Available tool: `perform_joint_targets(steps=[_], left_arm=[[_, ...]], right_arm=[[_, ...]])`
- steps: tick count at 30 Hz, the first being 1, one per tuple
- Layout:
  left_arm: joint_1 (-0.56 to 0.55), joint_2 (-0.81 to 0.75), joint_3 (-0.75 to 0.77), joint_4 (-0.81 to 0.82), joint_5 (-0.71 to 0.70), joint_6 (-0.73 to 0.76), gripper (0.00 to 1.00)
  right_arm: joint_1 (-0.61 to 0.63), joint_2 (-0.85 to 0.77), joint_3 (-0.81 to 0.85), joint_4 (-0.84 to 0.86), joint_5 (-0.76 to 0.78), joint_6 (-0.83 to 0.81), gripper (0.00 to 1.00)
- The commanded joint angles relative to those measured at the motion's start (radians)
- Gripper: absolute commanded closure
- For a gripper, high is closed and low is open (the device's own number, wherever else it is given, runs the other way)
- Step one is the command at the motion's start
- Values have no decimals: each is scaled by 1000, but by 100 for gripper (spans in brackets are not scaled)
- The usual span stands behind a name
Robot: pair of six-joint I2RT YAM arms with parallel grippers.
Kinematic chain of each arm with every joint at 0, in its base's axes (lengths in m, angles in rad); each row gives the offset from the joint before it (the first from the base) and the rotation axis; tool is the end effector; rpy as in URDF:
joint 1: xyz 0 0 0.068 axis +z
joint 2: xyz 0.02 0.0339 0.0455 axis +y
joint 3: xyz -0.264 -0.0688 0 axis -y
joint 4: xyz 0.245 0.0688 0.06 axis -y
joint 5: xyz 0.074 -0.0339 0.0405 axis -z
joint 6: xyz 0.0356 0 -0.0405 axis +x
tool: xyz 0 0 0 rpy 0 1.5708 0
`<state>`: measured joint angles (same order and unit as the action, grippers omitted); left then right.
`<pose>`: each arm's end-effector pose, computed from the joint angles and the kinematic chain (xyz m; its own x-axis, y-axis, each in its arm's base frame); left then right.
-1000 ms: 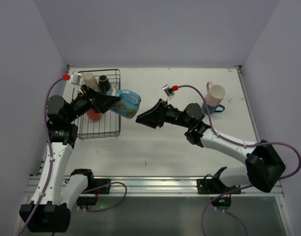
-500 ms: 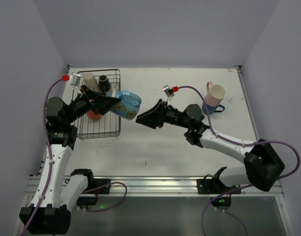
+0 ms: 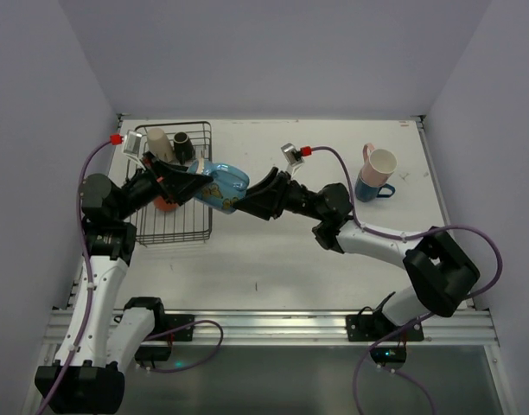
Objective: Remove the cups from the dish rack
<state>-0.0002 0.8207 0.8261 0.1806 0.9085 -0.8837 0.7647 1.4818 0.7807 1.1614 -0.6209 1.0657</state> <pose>0.1789 -0.0281 0.3857 -0.4819 -0.4753 -0.7361 0.6346 0.3899 -0.6673 0.2127 0.2328 0.3100 -0.6668 0.3466 -0.6597 -0.7350 -0.1597 0.6590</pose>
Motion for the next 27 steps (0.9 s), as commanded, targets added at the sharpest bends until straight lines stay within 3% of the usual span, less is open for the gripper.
perform_joint_targets(steps=[1,7,15,18,22,26,27], left_arm=[[0,-29,-5,129,15,-67,100],[0,-45,-42,141,13,-74,100],[0,-49,-88,189,27,-106,100],[0,-48,-107,201,32,-112,100],[0,-43,-119,206,36,-106,100],[0,-25,-104,201,52,-92,100],[0,-23,-99,179,46,-81,88]], right_arm=[[-2,35,69,198,1,66,50],[-1,94,143,244,18,126,54],[-1,107,176,205,27,122,72],[-1,112,189,208,18,125,79],[-1,106,203,193,4,123,100],[-1,65,184,129,-13,91,100],[-2,52,174,92,-19,65,100]])
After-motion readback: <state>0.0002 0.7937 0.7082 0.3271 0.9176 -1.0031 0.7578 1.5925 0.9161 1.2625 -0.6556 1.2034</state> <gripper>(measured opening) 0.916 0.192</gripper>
